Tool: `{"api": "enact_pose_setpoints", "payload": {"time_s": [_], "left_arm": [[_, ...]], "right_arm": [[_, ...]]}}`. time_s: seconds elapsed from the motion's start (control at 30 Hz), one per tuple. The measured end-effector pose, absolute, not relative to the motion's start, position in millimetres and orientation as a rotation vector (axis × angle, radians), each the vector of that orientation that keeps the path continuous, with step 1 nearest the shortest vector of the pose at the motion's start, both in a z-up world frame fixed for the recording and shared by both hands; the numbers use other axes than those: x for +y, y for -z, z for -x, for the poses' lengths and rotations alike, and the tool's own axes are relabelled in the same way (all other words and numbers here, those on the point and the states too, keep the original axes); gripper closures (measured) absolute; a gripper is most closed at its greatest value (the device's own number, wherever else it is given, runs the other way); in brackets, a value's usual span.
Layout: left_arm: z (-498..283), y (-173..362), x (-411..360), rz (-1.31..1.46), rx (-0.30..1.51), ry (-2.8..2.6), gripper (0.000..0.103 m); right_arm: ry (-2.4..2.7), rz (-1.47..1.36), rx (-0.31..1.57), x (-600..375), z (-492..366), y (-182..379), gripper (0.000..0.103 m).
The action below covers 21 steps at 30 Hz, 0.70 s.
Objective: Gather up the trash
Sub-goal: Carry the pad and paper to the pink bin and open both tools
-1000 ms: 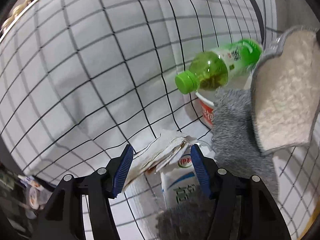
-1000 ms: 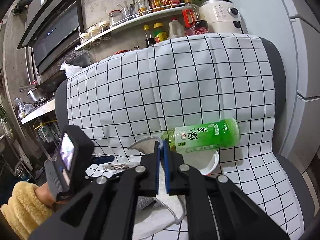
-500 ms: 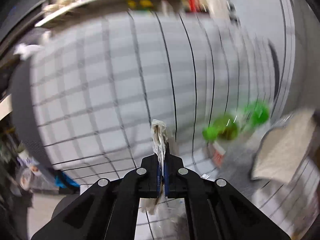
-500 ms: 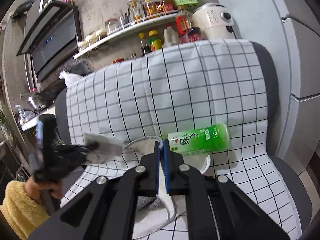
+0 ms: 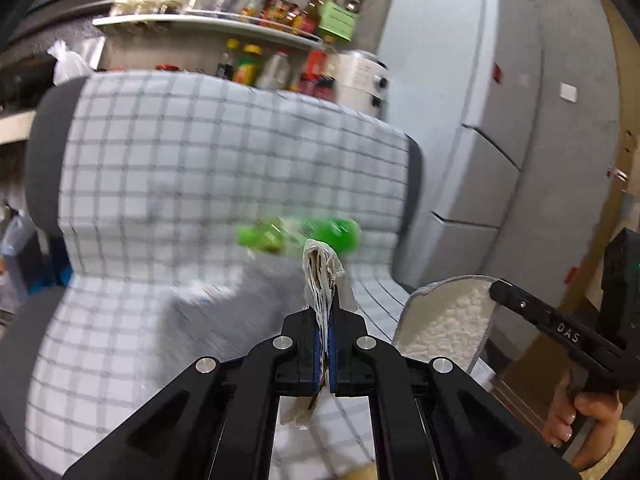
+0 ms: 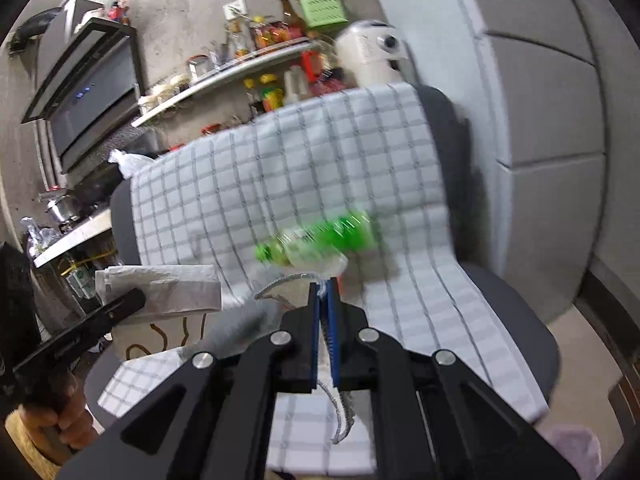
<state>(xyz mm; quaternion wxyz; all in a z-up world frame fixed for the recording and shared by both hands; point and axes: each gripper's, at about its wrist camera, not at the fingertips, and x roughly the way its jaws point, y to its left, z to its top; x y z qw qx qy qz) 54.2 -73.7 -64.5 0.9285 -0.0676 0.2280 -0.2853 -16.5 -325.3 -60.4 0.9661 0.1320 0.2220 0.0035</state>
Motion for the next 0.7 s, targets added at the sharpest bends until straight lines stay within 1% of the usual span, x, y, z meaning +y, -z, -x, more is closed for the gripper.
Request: {"api": "enact_pose_setpoints", "payload": {"time_s": [0.23, 0.33, 0.5, 0.7], "left_arm": [[-11, 106, -120, 0.123, 0.542, 0.705, 0.100], [2, 115, -141, 0.091, 0.564, 0.759, 0.100], [22, 116, -180, 0.045, 0.569, 0.865, 0.100], [37, 113, -227, 0.002, 0.557, 0.985, 0.100]], "right_arm": [[0.096, -0.326, 0.468, -361, 74, 88, 0.098], [0.161, -0.343, 0.477, -379, 98, 97, 0.098], [0.304, -0.359, 0.487, -415, 142, 108, 0.098], [0.503, -0.395, 0.523, -463, 189, 136, 0.098]]}}
